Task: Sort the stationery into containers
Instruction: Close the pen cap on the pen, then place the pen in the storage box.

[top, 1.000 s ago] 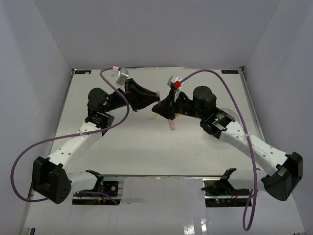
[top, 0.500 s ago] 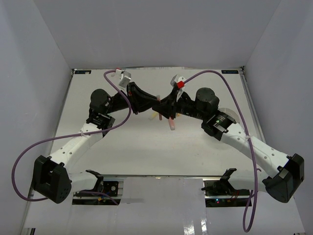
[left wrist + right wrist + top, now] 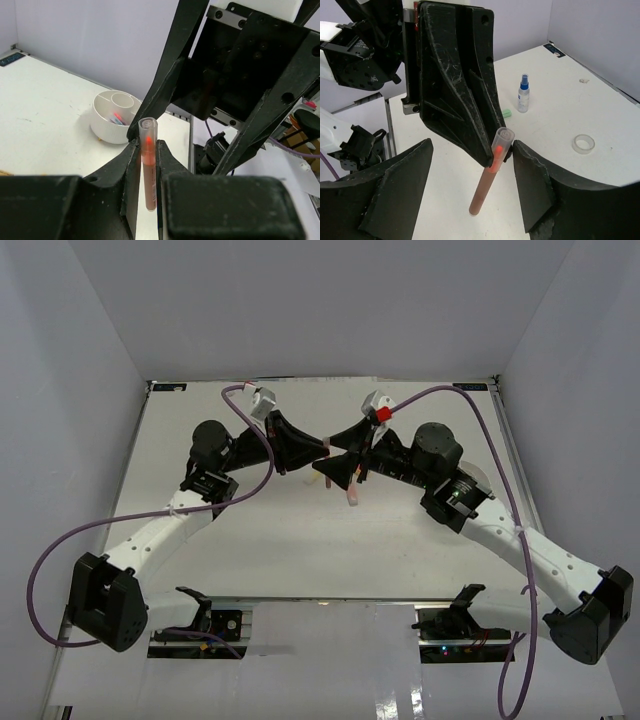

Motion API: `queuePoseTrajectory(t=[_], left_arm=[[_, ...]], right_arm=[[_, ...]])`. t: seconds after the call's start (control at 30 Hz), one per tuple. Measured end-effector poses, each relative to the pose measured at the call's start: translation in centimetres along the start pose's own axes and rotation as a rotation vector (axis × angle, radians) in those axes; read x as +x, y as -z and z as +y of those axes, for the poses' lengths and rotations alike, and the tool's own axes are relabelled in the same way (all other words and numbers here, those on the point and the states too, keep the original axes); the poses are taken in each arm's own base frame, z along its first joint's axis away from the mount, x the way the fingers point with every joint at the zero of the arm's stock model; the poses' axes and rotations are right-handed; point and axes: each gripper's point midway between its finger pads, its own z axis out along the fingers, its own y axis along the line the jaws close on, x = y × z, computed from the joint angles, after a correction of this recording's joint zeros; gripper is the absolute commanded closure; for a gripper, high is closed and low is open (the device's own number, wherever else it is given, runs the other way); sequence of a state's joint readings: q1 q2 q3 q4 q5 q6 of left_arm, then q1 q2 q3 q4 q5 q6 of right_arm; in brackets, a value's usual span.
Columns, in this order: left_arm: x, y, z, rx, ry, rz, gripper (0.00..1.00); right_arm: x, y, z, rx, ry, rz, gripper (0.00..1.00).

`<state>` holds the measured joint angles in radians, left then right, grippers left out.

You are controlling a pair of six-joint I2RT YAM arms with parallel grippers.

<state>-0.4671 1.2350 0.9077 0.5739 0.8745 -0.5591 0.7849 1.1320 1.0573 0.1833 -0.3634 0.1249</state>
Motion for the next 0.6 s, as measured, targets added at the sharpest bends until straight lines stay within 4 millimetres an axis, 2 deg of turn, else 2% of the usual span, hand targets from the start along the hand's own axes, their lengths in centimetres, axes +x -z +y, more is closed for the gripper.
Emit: queuePoseTrajectory(t=[0.13,0.3,0.47,0.6], left_arm=[[1.0,-0.1,0.6,-0.011,0.015,0.027,1.00],[2.3,0.0,1.5,-0.032,0.016,0.065,1.00],[3.5,0.3,1.9,-0.035,-0.013,0.113,1.00],[4.5,0.6,2.1,-0.029,-0.044,0.150,1.00]], right_arm=[[1.0,1.3,0.1,0.017,-0.001,0.018,0.25],[2.5,2.8,-0.2,0.065,-0.010,0.070,0.26],[2.2,3.6,-1.0,0.119,-0.016,0.072,0.28],[1.1,3.2,-1.4,0.140,-0.036,0.072,0.31]])
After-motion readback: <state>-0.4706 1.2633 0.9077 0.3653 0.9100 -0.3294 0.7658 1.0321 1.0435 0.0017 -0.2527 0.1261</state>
